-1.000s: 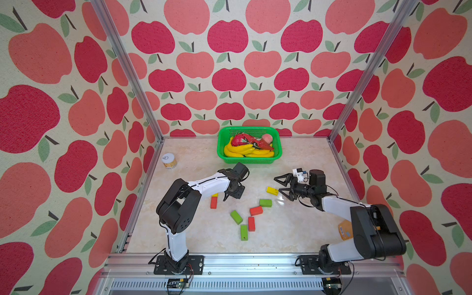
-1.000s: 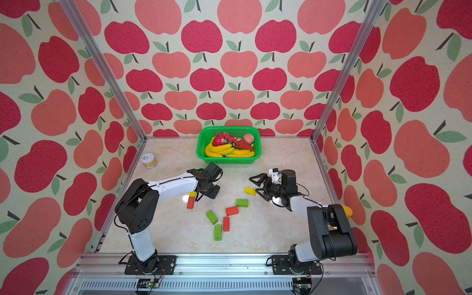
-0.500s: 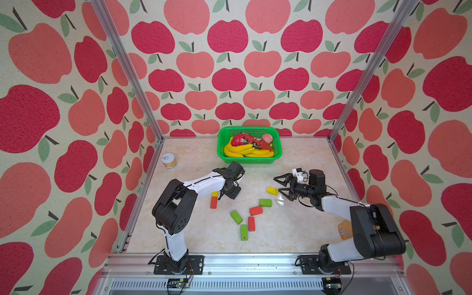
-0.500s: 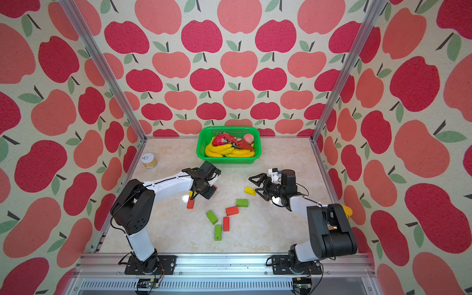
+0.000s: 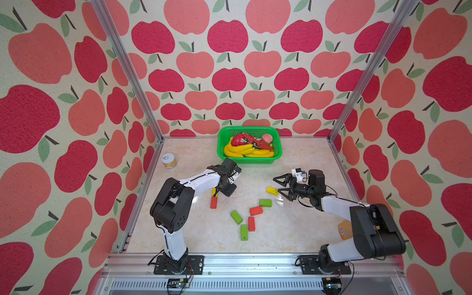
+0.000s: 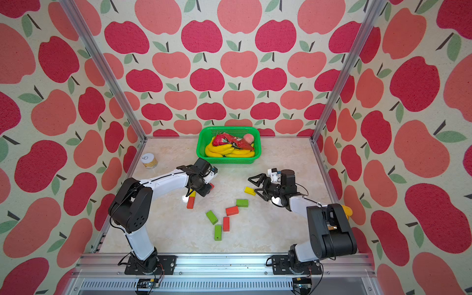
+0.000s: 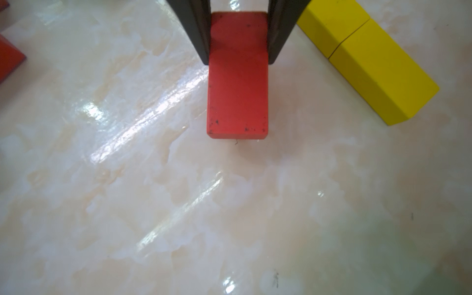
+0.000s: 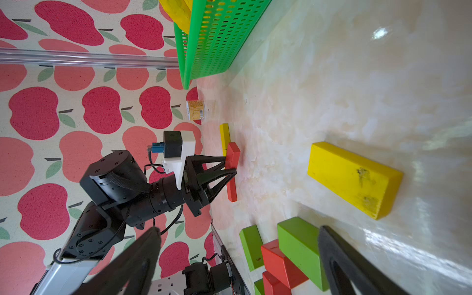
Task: Assemble the letter k with building blocks
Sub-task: Assemble the building block at the center of the board.
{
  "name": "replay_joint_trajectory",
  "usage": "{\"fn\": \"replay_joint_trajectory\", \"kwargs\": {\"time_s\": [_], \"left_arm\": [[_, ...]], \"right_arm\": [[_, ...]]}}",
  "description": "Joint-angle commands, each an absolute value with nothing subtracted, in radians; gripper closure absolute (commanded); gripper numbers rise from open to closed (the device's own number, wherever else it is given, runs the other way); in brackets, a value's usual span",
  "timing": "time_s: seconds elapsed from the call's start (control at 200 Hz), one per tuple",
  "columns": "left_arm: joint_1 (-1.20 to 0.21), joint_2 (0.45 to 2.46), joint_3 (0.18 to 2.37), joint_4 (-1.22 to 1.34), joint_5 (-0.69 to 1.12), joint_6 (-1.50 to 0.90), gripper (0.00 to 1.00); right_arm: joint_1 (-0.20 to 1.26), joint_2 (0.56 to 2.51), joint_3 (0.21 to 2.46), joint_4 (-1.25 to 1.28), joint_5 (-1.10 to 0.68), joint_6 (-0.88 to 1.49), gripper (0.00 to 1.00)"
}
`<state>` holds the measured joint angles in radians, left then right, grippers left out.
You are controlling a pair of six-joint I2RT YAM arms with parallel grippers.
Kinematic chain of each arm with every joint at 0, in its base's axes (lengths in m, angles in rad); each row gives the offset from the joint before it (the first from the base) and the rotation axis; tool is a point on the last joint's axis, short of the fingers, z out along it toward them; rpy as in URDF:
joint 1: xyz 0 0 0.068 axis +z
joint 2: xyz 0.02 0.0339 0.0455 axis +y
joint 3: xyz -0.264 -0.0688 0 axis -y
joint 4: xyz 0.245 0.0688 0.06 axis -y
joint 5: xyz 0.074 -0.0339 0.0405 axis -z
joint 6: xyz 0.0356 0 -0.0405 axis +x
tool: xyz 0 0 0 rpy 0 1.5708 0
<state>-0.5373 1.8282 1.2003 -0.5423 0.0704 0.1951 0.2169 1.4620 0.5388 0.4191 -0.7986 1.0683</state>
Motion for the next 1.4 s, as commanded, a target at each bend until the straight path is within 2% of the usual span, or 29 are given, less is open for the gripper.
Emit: {"fn": "replay_joint_trajectory", "kwargs": {"time_s": [0.0,0.415,0.545,0.665,1.02,1.311,1.391], "left_arm": [[-0.52,1.872,1.244,-0.564,0.109,0.23,0.69],[-0.505,1.933,1.269,-0.56,0.111,0.215,0.67],[-0.51,1.925,1.261,-0.545,0.102,0.208,0.54],[-0.524,1.913,1.256,-0.525,0.095,0.202,0.48],[-0.56,1.984,1.36,-0.552,0.038,0.165,0.49],[-0.566,2.031,1.407,-0.599,-0.005,0.158,0.54],[-0.564,2.025,1.407,-0.607,0.004,0.165,0.58]], "right_arm": [[0.225,1.458,0.554,0.428,-0.814,1.071,0.01],[0.226,1.477,0.556,0.434,-0.815,1.071,0.01],[0.225,1.48,0.557,0.434,-0.813,1.069,0.01],[0.225,1.486,0.555,0.436,-0.813,1.069,0.01],[0.227,1.491,0.555,0.439,-0.815,1.071,0.01],[0.227,1.488,0.555,0.44,-0.818,1.074,0.01],[0.227,1.485,0.555,0.44,-0.818,1.072,0.01]]}}
